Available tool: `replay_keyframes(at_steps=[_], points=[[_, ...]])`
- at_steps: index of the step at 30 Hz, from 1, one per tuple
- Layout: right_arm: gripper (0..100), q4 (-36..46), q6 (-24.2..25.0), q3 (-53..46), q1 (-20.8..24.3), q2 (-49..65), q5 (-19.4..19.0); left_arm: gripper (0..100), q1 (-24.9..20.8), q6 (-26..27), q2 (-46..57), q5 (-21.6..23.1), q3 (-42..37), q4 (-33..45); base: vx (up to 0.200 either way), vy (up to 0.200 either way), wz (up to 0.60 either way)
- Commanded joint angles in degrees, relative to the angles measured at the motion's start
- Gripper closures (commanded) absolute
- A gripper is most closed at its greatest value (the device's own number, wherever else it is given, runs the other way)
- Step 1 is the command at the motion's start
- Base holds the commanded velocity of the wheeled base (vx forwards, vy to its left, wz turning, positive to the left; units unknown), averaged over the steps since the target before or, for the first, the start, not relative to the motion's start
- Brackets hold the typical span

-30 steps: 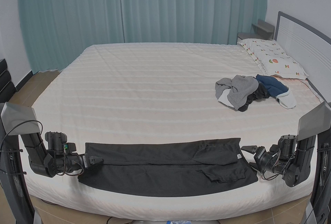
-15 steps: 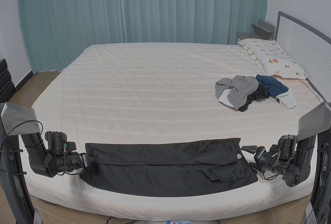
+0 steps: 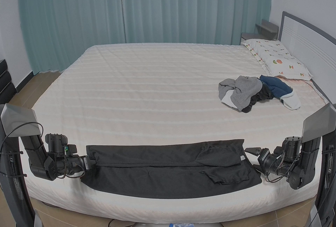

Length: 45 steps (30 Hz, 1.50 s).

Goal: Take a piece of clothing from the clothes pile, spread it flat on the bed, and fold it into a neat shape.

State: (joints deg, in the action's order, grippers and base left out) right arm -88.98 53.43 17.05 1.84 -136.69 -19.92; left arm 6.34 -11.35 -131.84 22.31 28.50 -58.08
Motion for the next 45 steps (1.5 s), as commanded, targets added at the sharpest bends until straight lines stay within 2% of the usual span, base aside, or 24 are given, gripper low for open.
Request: replay_keyframes(at_steps=[1, 10, 16, 22, 41, 44, 45], points=[[0, -0.49, 0.01, 0.08, 0.0, 0.02, -0.03, 100, -0.1, -0.16, 0.09, 0.02, 0.24, -0.02, -0.2, 0.0, 0.0], [0, -0.49, 0.01, 0.17, 0.0, -0.06, -0.03, 100, -0.1, -0.78, 0.09, 0.02, 0.68, -0.02, 0.0, 0.0, 0.0], [0, -0.49, 0.01, 0.26, 0.0, -0.06, -0.03, 100, -1.15, -6.49, 0.62, -0.07, 1.38, -1.07, 0.0, 0.0, 0.0], [0, -0.49, 0.01, 0.17, 0.0, -0.06, -0.03, 100, -2.56, -7.2, 1.59, -0.07, 0.5, -1.25, 0.0, 0.0, 0.0], [0, -0.49, 0.01, 0.17, 0.0, 0.02, -0.03, 100, -3.53, -9.66, 11.34, -0.16, -0.55, -0.37, 0.0, -0.2, 0.0], [0, -0.49, 0.01, 0.17, 0.0, 0.02, -0.03, 100, -4.84, -10.97, 13.19, -1.13, -0.73, -0.28, 0.0, -0.2, 0.0], [0, -0.49, 0.01, 0.17, 0.0, 0.02, -0.03, 100, -6.78, -11.15, 13.8, -3.15, -0.38, 0.24, 0.0, -0.2, 0.0]])
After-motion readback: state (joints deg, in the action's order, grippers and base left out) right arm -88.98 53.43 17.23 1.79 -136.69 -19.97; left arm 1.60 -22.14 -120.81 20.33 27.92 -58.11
